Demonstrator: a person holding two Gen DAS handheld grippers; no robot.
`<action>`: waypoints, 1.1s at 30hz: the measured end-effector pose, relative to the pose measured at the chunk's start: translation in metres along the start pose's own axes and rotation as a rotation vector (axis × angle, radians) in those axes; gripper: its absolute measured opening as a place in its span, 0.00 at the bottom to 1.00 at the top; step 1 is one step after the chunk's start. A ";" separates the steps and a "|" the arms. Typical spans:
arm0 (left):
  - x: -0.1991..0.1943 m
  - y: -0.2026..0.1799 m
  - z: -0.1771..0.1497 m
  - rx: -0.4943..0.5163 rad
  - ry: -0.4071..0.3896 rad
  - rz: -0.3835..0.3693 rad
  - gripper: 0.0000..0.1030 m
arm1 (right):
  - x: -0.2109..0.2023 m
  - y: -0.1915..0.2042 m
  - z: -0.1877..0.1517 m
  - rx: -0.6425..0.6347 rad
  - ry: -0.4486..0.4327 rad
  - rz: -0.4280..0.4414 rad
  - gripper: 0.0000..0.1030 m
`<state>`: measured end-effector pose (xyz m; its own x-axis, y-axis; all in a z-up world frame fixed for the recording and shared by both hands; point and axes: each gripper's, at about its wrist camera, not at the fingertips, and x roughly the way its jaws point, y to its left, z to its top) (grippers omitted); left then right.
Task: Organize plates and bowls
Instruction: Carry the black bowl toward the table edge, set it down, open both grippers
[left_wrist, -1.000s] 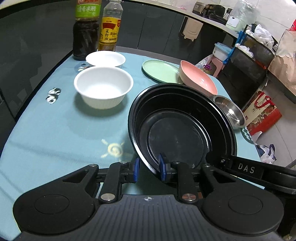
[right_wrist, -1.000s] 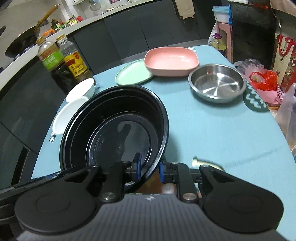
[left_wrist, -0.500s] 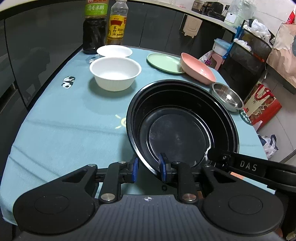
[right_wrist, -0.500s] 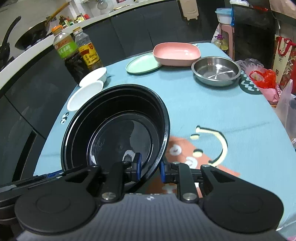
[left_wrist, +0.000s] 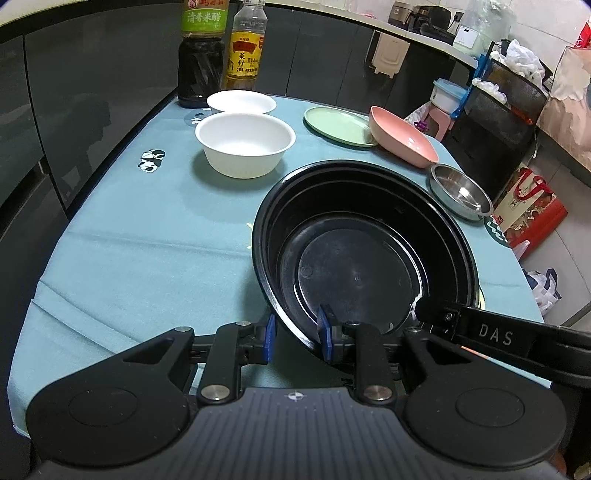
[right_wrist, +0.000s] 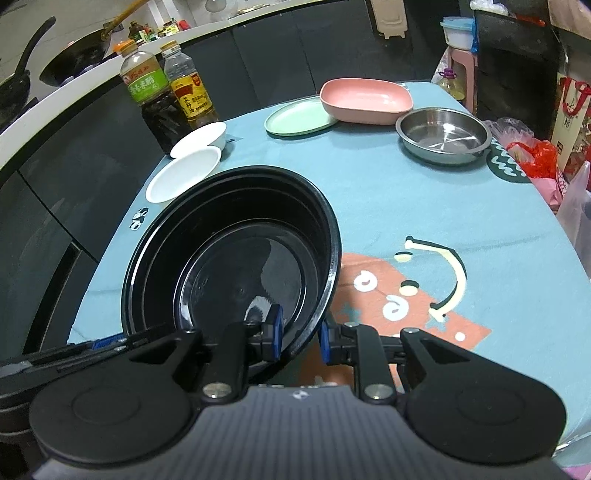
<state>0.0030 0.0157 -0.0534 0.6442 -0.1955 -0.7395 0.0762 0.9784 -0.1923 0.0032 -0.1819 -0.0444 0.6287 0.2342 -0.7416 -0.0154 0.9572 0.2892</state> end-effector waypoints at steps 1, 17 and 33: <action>0.000 0.000 0.000 -0.001 0.001 0.000 0.21 | 0.000 0.000 0.000 0.000 0.000 0.000 0.16; 0.007 0.007 -0.005 -0.013 0.034 0.007 0.21 | 0.010 0.003 -0.005 -0.005 0.038 0.001 0.16; -0.008 0.024 -0.006 -0.052 0.012 0.005 0.25 | 0.002 -0.008 0.000 0.015 -0.003 0.014 0.29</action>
<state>-0.0048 0.0407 -0.0555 0.6352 -0.1918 -0.7481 0.0328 0.9745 -0.2220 0.0041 -0.1888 -0.0479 0.6306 0.2470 -0.7357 -0.0128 0.9512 0.3084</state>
